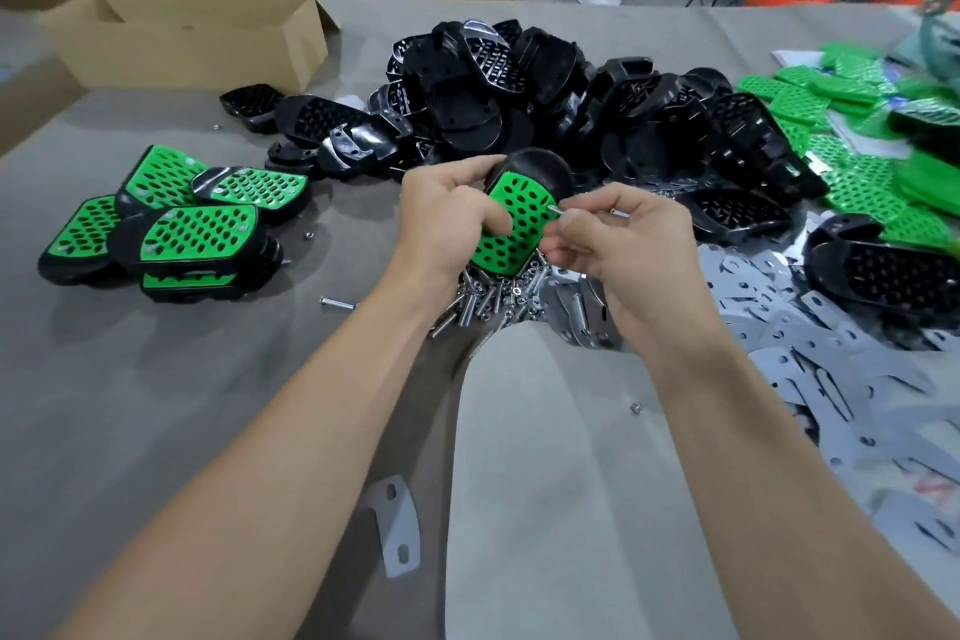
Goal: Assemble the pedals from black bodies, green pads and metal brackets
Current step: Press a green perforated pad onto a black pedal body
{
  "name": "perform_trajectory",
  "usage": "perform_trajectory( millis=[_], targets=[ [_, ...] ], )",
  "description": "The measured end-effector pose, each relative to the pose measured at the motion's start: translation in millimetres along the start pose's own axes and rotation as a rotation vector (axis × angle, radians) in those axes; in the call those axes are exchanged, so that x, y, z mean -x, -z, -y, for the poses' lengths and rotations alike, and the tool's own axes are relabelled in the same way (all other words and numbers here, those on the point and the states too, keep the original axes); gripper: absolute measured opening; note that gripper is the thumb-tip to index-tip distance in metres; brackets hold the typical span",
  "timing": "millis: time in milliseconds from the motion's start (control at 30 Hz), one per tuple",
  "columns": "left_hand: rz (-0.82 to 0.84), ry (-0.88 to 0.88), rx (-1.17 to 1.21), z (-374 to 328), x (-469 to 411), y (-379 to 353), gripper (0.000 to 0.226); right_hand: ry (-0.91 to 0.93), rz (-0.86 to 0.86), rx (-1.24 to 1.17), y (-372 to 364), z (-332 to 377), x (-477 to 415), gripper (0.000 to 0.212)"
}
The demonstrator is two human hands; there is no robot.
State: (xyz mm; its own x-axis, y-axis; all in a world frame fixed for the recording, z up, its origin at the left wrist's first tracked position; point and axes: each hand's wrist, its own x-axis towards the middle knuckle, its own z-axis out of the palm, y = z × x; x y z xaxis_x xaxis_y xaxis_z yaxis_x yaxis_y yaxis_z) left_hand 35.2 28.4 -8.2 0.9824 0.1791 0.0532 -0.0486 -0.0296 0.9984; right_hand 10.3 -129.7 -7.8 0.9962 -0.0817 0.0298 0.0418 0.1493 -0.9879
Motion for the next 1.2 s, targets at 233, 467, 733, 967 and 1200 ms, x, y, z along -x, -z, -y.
perform_trajectory(
  millis=[233, 467, 733, 967, 1200],
  targets=[
    [0.12, -0.01, 0.031, 6, 6, -2, 0.054, 0.148, -0.099, 0.336, -7, -3, 4, 0.014],
    [0.082, 0.067, 0.209, 4, 10, -3, 0.054, 0.119, -0.054, 0.046, 1, 8, 3, 0.016],
    [-0.012, -0.017, 0.103, -2, 21, -8, 0.06, 0.249, -0.179, 0.453, -1, 0, 7, 0.021],
    [-0.009, -0.203, 0.008, -9, 38, -18, 0.062, 0.216, -0.335, 0.584, -12, -3, 8, 0.018],
    [-0.036, -0.35, -0.17, -9, 42, -23, 0.049, 0.286, -0.353, 0.762, -9, 2, 18, 0.017]
  ],
)
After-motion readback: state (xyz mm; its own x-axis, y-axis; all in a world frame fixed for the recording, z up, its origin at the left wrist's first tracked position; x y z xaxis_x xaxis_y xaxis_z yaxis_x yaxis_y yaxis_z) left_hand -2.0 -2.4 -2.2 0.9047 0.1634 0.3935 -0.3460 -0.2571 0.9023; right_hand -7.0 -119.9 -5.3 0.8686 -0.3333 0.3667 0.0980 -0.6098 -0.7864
